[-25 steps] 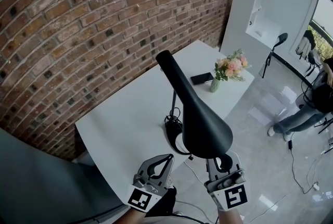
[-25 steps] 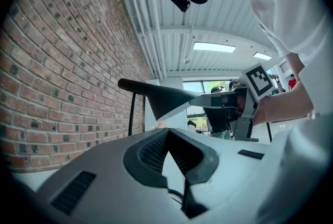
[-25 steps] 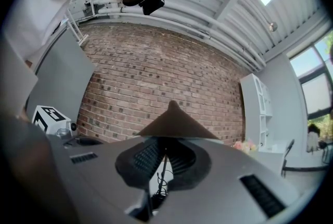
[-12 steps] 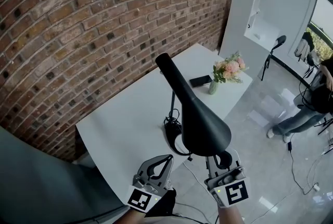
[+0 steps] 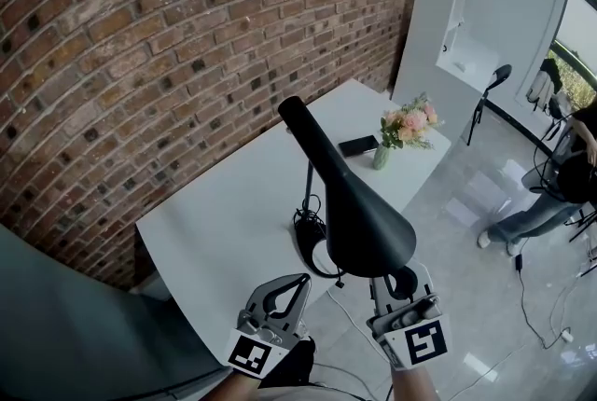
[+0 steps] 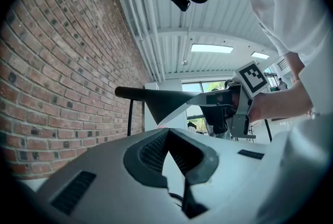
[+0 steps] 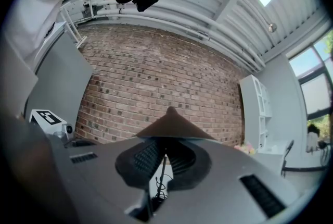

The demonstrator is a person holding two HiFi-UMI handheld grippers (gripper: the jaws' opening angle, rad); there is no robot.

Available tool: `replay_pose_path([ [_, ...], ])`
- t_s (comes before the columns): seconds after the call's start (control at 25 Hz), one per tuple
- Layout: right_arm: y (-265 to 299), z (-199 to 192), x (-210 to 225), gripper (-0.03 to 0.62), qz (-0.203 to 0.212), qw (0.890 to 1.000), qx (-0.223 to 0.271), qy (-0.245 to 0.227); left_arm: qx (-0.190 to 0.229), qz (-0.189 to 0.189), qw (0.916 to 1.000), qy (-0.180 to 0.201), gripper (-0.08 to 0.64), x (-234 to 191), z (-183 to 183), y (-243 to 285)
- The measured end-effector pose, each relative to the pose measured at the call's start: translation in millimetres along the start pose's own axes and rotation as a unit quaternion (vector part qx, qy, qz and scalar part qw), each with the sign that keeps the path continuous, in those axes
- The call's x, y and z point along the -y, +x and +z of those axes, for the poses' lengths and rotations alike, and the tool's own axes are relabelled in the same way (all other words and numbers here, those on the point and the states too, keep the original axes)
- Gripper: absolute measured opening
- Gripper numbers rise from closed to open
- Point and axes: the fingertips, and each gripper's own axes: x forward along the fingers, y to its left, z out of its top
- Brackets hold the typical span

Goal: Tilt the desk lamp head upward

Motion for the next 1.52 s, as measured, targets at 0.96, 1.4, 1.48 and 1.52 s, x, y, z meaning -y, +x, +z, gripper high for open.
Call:
replay_pose_path([
  [0.96, -1.8, 9.1, -4.1, 0.012, -0.005, 1.000, 0.010, -0.011, -0.048, 0.020, 0.9986, -0.013, 0.006, -12.7, 15.9, -0.2],
  [1.4, -4.2, 18.3, -2.6, 0.012, -0.002, 1.000, 0.020, -0.015, -0.033, 0.014, 0.9993, -0.008, 0.006, -5.9, 29.7, 3.6],
  [1.48, -4.9, 20.5, -2.1, 0.012, -0.002, 1.000, 0.023, -0.016, -0.031, 0.015, 0.9994, -0.008, 0.007, -5.8, 30.6, 3.2],
  [1.52, -5.2, 21.3, -2.1, 0.012, -0.001, 1.000, 0.024, -0.016, -0.030, 0.016, 0.9994, -0.008, 0.008, -5.8, 30.9, 2.7],
])
